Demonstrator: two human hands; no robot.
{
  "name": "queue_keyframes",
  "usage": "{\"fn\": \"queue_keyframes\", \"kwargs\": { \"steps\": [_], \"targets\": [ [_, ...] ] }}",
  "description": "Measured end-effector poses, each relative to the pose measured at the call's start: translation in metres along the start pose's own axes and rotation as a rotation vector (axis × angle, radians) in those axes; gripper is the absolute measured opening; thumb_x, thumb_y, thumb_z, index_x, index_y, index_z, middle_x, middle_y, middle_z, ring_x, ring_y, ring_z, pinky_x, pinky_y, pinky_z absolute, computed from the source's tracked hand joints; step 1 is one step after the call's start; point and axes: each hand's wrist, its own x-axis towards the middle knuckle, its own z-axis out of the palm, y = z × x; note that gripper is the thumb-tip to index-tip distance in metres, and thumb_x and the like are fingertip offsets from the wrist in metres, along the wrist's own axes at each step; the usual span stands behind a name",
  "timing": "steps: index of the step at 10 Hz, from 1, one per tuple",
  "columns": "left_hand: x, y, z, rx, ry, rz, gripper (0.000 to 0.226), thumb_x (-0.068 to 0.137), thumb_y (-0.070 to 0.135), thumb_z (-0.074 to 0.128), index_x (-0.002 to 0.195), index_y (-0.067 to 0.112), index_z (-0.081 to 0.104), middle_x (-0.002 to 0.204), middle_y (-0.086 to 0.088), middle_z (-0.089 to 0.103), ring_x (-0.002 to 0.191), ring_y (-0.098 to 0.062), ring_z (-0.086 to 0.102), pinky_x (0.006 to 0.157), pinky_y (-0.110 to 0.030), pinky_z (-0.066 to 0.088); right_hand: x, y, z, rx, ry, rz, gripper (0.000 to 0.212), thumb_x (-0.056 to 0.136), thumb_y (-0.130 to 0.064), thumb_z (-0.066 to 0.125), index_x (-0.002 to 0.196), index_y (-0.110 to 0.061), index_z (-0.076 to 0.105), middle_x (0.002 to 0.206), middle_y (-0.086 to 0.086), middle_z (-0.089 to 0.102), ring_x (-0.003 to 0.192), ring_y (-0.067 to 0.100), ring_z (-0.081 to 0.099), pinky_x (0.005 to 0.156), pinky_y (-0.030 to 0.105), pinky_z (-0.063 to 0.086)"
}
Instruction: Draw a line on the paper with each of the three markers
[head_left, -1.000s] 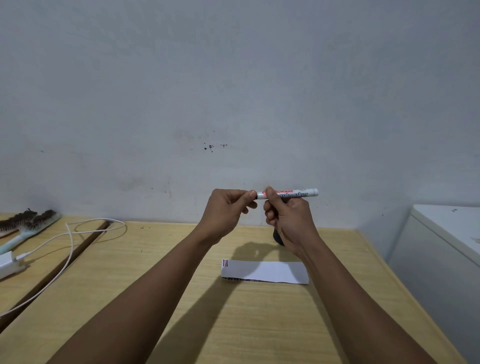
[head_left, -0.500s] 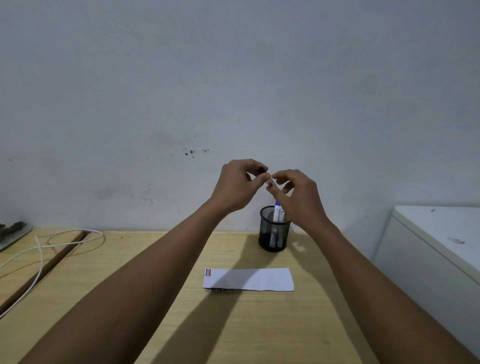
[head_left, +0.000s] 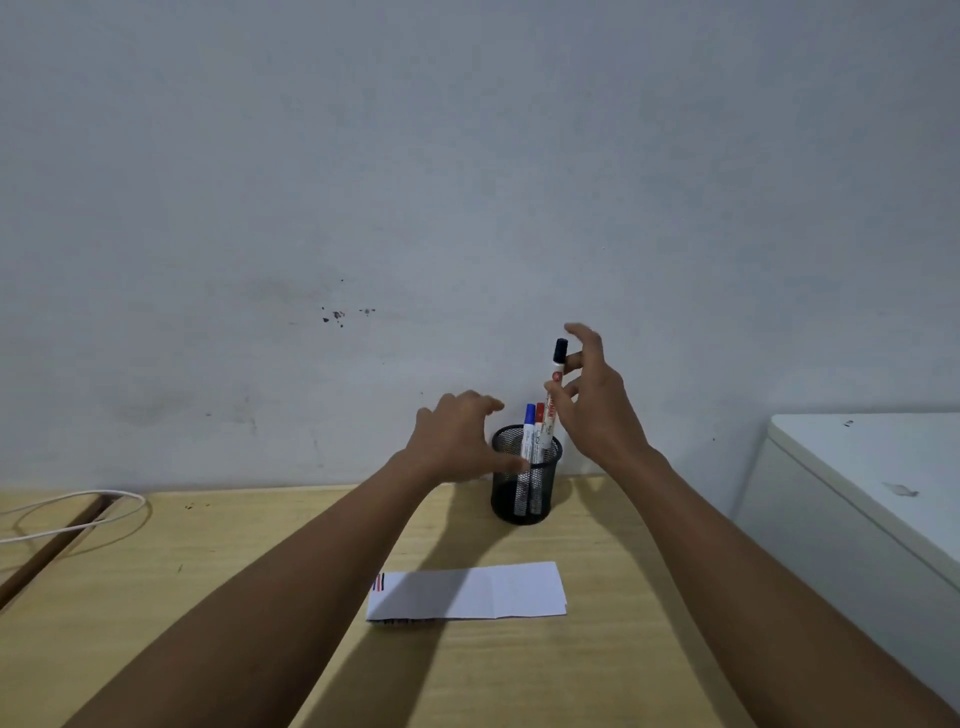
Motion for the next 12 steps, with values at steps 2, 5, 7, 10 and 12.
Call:
{"fn": "queue_keyframes", "kwargs": {
  "steps": [2,5,7,10,12],
  "targets": [
    [0.012,-0.005,0.026,-0.026,-0.031,-0.015,0.086,0.066,0.072,0.072,0.136,0.026,0.055,0.138,0.002,0.058,0.130,-0.022,0.047,0.100,-0.047,0.033,0.003,0.019,0.016,-0.106,-0.081,0.059,0.048,0.095,-0.012,0.059,0.133,-0.034,0.040,0.100,0.000,0.060,0.081,0.022,0.063,0.077,0.048,0.057],
    [0.009,-0.006,0.036,-0.124,0.083,-0.017,0.061,0.063,0.072,0.075,0.108,0.031,0.072,0.103,0.006,0.071,0.101,-0.016,0.060,0.087,-0.041,0.037,-0.004,0.033,0.041,-0.247,-0.144,0.154,0.035,0.095,-0.026,0.061,0.128,-0.028,0.049,0.105,0.006,0.070,0.086,0.026,0.066,0.073,0.040,0.056],
    [0.013,-0.009,0.039,-0.116,0.004,0.007,0.065,0.068,0.073,0.069,0.123,0.038,0.065,0.119,0.004,0.059,0.111,-0.018,0.053,0.088,-0.044,0.032,-0.004,0.037,0.043,-0.313,-0.145,0.125,0.036,0.098,-0.029,0.058,0.134,-0.027,0.053,0.110,0.006,0.073,0.089,0.024,0.066,0.069,0.033,0.050],
    [0.009,-0.007,0.037,-0.147,0.017,0.006,0.062,0.067,0.072,0.071,0.120,0.041,0.064,0.118,0.006,0.060,0.112,-0.018,0.054,0.086,-0.042,0.031,-0.006,0.033,0.041,-0.337,-0.093,0.113,0.038,0.098,-0.032,0.057,0.134,-0.022,0.060,0.125,0.004,0.069,0.111,0.024,0.065,0.092,0.046,0.053],
    [0.002,-0.006,0.027,-0.083,0.028,-0.049,0.083,0.070,0.076,0.065,0.140,0.033,0.050,0.143,0.003,0.052,0.130,-0.020,0.046,0.098,-0.047,0.029,-0.013,0.025,0.030,-0.323,-0.056,0.116,0.040,0.102,-0.032,0.050,0.139,-0.020,0.054,0.130,0.005,0.065,0.117,0.023,0.061,0.092,0.042,0.051]
  ]
}}
